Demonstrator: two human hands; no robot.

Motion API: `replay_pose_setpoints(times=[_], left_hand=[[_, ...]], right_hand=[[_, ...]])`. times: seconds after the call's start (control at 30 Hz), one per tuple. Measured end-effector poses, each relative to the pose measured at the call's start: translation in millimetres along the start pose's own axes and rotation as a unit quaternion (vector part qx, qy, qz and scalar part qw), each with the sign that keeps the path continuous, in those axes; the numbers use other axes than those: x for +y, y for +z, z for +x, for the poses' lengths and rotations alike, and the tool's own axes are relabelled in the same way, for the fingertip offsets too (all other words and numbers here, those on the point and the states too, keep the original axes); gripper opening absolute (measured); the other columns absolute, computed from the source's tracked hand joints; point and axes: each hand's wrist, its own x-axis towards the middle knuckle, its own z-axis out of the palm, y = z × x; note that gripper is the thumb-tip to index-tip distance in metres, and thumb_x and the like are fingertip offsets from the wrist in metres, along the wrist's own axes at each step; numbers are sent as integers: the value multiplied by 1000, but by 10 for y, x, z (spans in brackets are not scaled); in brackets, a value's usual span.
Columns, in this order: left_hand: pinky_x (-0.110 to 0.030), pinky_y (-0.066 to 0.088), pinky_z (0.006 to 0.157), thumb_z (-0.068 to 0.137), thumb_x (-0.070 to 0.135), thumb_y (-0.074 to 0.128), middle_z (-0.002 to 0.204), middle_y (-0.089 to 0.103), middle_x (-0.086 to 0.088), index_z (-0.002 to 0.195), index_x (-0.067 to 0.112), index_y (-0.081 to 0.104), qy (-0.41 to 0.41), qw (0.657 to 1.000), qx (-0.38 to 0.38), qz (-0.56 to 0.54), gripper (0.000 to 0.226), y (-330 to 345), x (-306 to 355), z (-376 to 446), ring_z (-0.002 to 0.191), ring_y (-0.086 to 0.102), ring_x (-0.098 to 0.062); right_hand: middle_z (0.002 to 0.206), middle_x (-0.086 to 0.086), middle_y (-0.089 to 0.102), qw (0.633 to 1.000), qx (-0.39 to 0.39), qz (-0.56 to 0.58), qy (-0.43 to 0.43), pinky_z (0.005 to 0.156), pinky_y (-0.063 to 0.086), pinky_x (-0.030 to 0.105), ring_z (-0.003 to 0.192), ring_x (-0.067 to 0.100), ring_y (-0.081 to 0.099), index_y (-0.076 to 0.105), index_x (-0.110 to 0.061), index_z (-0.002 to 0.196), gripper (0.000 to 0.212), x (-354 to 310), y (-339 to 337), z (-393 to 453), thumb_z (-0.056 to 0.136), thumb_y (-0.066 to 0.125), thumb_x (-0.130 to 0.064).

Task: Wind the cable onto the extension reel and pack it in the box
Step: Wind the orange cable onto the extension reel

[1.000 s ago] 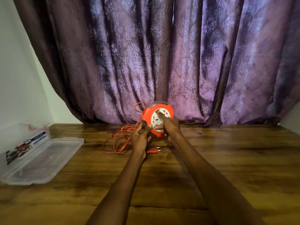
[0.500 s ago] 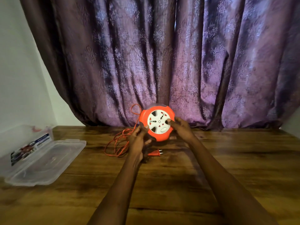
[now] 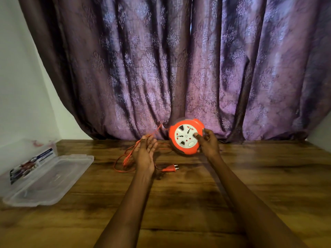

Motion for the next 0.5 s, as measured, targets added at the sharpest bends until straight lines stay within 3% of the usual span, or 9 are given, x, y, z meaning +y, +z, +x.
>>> replay_pose_setpoints(times=[0.07,0.13,0.2,0.33,0.4,0.5], left_hand=[[-21,59,70,104,18,49,76,78,0,96,10,64,-3,999,20,-51,18,-18,83,45,70,72,-9],[-18,59,64,104,20,50,69,77,3,93,11,64,-3,995,46,-85,20,-93,184,128,60,71,-3],[-17,58,57,104,22,49,67,75,3,87,14,62,-11,992,83,-97,23,-190,266,198,55,70,-3],[-18,56,50,106,28,45,86,66,-6,81,13,59,-23,988,153,-10,32,-328,241,267,48,67,-6],[-18,55,50,106,41,40,81,68,-5,83,12,62,-41,989,131,57,43,-338,192,255,52,67,-9],[-20,55,49,102,54,42,68,75,-1,89,9,70,-41,988,36,146,55,-205,105,168,50,67,-9]], right_hand=[[110,12,60,999,16,29,5,46,55,35,82,31,63,52,-20,111,33,-22,-6,-4,87,74,-21],[113,12,60,997,14,69,13,38,52,28,84,30,62,51,-16,113,33,-48,-23,-4,89,72,-18],[115,12,62,995,0,104,14,38,53,27,91,29,63,51,-12,115,32,-78,-41,-26,91,70,-15],[112,13,64,992,-33,121,6,41,54,26,90,24,64,53,2,125,39,-132,-32,-68,93,67,-15],[109,12,66,992,-40,121,5,40,52,23,74,14,65,55,2,127,40,-170,-3,-75,93,67,-16],[103,9,66,992,-45,120,9,38,49,22,58,4,62,56,1,126,39,-224,48,-58,93,68,-16]])
